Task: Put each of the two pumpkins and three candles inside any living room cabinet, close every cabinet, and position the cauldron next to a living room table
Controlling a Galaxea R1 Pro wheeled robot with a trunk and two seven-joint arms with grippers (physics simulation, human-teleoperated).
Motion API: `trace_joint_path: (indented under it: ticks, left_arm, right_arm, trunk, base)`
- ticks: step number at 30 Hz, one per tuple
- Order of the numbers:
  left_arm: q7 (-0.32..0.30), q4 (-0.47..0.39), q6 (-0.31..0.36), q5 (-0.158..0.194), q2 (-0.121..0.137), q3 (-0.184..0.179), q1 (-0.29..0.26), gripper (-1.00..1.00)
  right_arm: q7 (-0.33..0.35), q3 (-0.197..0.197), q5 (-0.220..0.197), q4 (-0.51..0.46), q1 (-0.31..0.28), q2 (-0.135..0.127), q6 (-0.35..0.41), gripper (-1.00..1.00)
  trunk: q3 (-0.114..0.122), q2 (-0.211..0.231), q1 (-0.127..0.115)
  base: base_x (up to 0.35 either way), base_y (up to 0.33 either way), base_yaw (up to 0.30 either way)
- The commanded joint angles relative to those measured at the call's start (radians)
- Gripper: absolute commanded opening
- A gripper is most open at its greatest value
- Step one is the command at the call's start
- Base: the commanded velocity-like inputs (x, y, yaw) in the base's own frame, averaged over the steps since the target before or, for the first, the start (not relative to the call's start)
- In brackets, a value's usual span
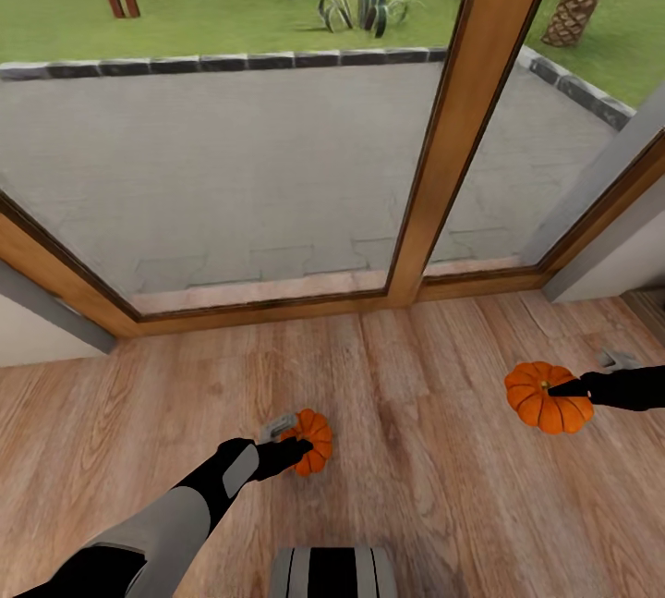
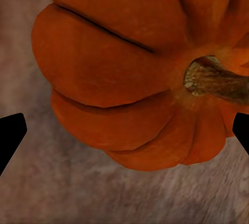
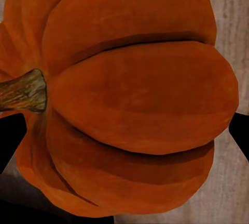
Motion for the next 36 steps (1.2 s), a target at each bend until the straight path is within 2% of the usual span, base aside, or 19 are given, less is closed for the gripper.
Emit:
trace_joint_path:
  ticks: [1, 10, 26, 34, 36]
  left_arm:
    - [0.001, -0.001, 0.003, 0.007, 0.001, -0.008, 0.0, 1.0]
    - [0.0, -0.001, 0.002, 0.007, 0.001, -0.008, 0.0, 1.0]
    - [0.0, -0.001, 0.002, 0.007, 0.001, -0.008, 0.0, 1.0]
    - [0.0, -0.001, -0.001, 0.008, 0.001, -0.008, 0.0, 1.0]
    - [0.0, -0.001, -0.017, 0.008, 0.001, -0.007, 0.0, 1.0]
  right_arm:
    - [0.007, 0.003, 0.006, 0.0, -0.002, -0.001, 0.001, -1.0]
    - [0.007, 0.003, 0.006, 0.0, -0.002, -0.001, 0.001, -1.0]
    - [0.007, 0.004, 0.006, 0.0, -0.002, 0.0, 0.001, -1.0]
    - [0.007, 0.005, 0.006, 0.0, -0.002, 0.0, 0.001, -1.0]
    - [0.007, 0.005, 0.006, 0.0, -0.002, 0.0, 0.001, -1.0]
  trunk:
    - [-0.001, 0.0, 0.0]
    - [-0.001, 0.0, 0.0]
    - [-0.001, 0.0, 0.0]
    - [-0.032, -0.002, 0.003]
    - [-0.032, -0.002, 0.003]
  base:
    - [0.0, 0.0, 0.0]
    - [0.125, 0.0, 0.0]
    - [0.006, 0.0, 0.0]
    - [0.0, 0.0, 0.0]
    - [0.0, 0.0, 0.0]
